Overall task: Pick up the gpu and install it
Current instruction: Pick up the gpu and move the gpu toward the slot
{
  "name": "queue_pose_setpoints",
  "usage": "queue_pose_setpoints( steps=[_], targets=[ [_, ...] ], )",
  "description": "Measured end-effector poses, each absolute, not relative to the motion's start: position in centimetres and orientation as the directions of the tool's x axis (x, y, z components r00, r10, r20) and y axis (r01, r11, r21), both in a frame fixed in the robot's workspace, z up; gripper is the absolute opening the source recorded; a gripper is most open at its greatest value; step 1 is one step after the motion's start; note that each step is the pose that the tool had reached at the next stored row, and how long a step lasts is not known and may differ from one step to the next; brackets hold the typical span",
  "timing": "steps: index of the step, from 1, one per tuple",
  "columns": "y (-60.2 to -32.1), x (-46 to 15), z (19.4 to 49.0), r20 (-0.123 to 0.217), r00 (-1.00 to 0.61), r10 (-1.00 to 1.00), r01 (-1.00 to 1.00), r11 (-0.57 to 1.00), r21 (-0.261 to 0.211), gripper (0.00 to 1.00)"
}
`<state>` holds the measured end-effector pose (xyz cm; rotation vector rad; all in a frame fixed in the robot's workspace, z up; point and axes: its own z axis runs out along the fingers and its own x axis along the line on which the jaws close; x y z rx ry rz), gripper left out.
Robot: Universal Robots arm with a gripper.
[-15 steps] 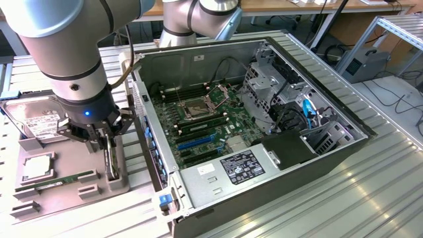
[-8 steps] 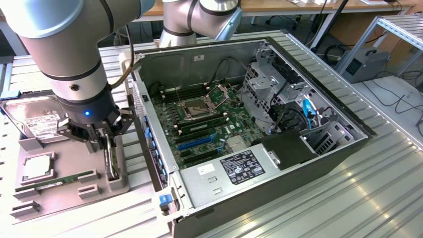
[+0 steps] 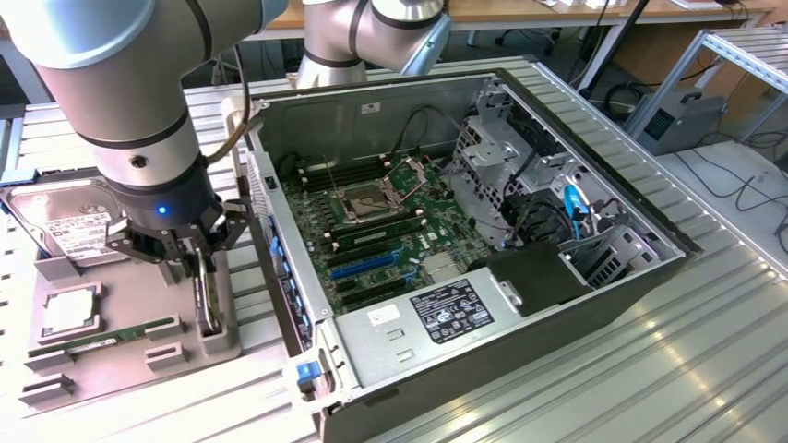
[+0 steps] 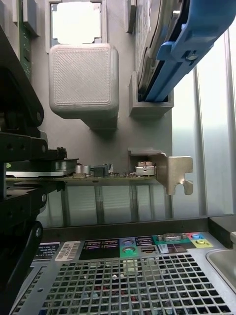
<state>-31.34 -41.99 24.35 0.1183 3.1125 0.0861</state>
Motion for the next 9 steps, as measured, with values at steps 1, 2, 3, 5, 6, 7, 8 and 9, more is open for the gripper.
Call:
queue_pose_setpoints(
  steps=[1,2,3,5,6,7,8,9],
  targets=[
    [-41.99,-31.34,24.37,-0.024,-0.997,0.076,0.075,0.996,0.056,0.27],
    [-41.99,-31.35,24.40,-0.024,-0.997,0.077,0.075,0.996,0.056,0.27],
    [-41.99,-31.35,24.43,-0.024,-0.997,0.077,0.075,0.996,0.056,0.27],
    [-41.99,-31.34,24.49,-0.024,-0.997,0.077,0.075,0.996,0.056,0.27],
    [-41.99,-31.34,24.52,-0.024,-0.997,0.077,0.075,0.996,0.056,0.27],
    [-41.99,-31.34,24.53,-0.024,-0.997,0.077,0.075,0.996,0.056,0.27],
    [-41.99,-31.34,24.56,-0.024,-0.997,0.077,0.075,0.996,0.056,0.27],
    [-41.99,-31.34,24.58,-0.024,-0.997,0.076,0.075,0.996,0.056,0.27]
  ],
)
